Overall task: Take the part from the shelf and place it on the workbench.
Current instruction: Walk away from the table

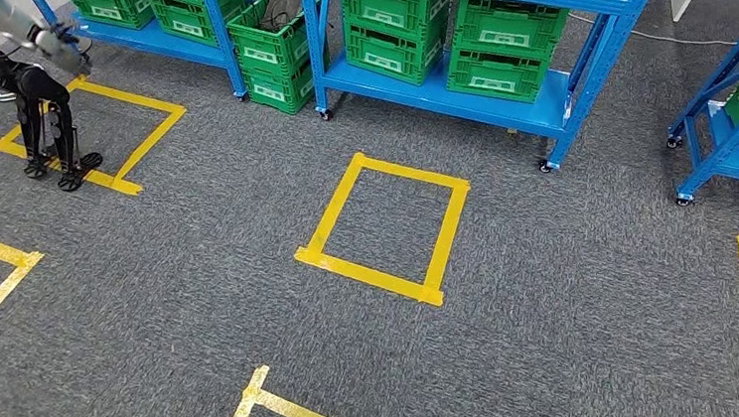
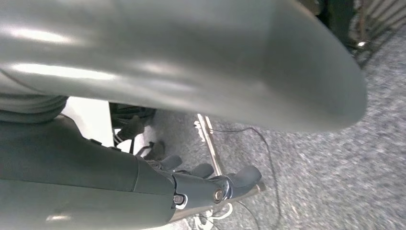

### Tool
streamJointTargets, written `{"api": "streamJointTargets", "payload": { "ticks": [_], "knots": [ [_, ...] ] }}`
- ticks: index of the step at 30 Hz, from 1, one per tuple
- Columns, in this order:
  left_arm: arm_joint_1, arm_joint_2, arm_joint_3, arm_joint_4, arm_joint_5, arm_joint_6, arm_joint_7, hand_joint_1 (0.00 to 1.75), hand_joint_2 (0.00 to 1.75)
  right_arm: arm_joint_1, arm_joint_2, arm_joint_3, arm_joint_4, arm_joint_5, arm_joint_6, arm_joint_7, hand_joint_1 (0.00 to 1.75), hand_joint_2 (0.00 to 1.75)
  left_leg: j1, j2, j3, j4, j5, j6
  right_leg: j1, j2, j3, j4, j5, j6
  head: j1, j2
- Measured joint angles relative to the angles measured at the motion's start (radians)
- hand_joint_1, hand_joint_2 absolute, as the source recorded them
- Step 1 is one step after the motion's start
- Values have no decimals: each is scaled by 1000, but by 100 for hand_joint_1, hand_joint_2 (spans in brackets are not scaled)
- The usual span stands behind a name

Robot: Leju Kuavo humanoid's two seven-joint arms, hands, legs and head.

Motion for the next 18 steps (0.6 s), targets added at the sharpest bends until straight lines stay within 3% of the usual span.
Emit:
{"api": "streamJointTargets", "payload": {
  "ticks": [1, 4, 14, 18],
  "knots": [
    [0, 0, 0, 0, 3, -7, 3, 0, 0, 1, 0, 0, 0, 0, 0, 0, 0, 0, 1, 0, 0, 0, 0, 1, -1, 0, 0, 0, 0, 7, -2, 0],
    [0, 0, 0, 0, 4, -10, 4, 0, 0, 2, 0, 0, 0, 0, 0, 0, 0, 0, 1, 1, 1, 0, 0, 1, 0, 0, 1, 0, 1, 6, -3, 0],
    [2, -3, 1, -1, 30, -89, 1, 0, 0, 1, -5, 1, 0, 2, 5, 4, 0, 0, 1, -2, 8, -13, 8, -10, 0, 0, 2, 1, -1, -4, -15, 0],
    [1, -2, 0, -2, 26, -102, -9, 0, 0, 0, -7, 2, 0, 2, 26, 4, 0, 0, 2, -3, 17, -44, 17, 7, -5, 2, 1, 4, -5, 9, -18, 0]
  ]
}}
